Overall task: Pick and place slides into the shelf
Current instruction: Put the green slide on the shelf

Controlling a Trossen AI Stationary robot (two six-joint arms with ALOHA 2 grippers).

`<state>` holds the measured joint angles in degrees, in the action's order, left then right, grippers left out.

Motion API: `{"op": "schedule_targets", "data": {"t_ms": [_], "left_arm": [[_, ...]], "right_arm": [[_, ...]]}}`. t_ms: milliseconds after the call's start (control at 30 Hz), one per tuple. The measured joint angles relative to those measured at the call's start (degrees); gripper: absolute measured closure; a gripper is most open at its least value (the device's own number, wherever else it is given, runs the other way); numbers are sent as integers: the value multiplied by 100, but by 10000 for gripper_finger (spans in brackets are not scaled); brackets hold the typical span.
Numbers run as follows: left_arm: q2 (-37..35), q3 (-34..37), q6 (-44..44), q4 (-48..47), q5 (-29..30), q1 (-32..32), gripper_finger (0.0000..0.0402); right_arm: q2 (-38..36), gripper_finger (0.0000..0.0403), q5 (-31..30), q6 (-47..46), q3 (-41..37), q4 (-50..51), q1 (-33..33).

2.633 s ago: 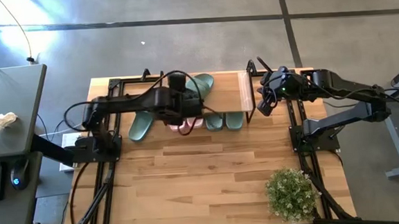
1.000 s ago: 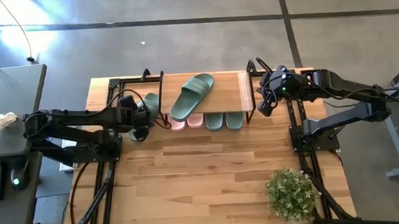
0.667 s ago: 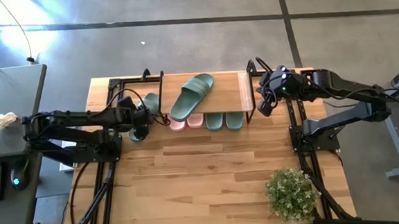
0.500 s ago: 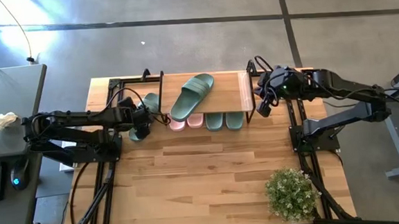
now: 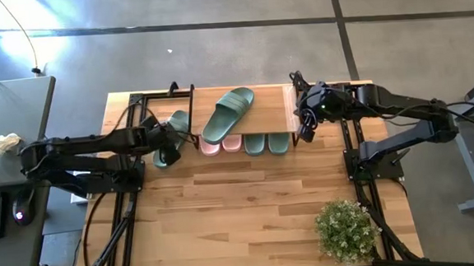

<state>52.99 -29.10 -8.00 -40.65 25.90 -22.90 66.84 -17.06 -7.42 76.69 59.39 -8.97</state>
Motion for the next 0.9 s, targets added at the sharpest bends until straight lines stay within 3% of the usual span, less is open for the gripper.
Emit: {"op": "schedule_targets", "data": {"t_ms": [300, 467, 900], "left_arm": [[-1598, 0, -2256, -25, -1468, -1219, 213], [-1815, -2, -2989, -53, -2211, -1828, 213], [-1170, -2, -4830, -456, -2160, -2098, 213]], "right_arm": [[29, 403, 234, -9, 1, -10, -2], [29, 403, 728, -22, 0, -10, -2], [29, 403, 1152, 26, 2, 36, -2]]}}
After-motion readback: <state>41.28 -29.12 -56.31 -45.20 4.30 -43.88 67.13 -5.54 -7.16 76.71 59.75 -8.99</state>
